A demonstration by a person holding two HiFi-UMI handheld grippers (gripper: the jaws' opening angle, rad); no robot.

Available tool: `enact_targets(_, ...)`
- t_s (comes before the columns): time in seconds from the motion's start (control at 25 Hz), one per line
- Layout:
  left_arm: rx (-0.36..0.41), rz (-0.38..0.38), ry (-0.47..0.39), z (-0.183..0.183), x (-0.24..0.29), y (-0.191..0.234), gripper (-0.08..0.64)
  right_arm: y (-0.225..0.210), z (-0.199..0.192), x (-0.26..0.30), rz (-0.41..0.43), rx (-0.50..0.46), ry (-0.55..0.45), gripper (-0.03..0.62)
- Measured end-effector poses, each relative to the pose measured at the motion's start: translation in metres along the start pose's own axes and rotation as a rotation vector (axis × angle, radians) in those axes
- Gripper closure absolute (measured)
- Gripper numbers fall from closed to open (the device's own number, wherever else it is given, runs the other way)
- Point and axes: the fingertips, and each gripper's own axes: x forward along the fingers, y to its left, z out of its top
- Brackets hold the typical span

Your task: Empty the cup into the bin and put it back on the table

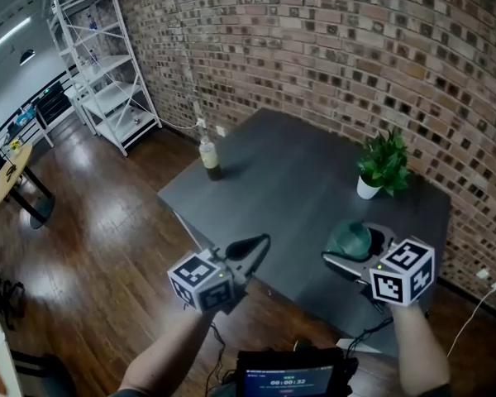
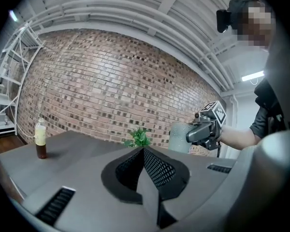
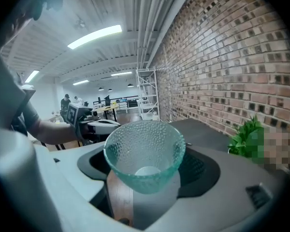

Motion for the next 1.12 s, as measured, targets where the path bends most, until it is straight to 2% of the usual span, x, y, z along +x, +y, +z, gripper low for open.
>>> enact_targets(0.2, -0.009, 0.05, -0.023, 0.004, -0.009, 0.02, 0.569, 0.005, 0.008, 0.029, 0.034, -0.03, 0.009, 0.195)
enact_targets(0.56, 0.01, 0.123, 0.003, 0.005, -0.017, 0.053, 0.568, 0.003, 0.002, 0.082, 0.101, -0.046, 0.023, 0.195)
enact_targets(0.72, 0.023, 0.137, 0.039, -0.005, -0.007, 0.063, 0.568, -0.007, -0.009, 0.1, 0.123, -0.028, 0.037, 0.195)
enact_targets(0.96, 0.01, 0.188, 0.043, -0.023, 0.008, 0.085, 0.568, -0.02, -0.028, 0.132, 0.142, -0.019, 0.069, 0.195)
enact_targets(1.12, -0.003, 0.173, 0.081, -0.046, 0.015, 0.094, 0.568, -0.023, -0.045, 0.158, 0.129, 0.005, 0.071, 0.195)
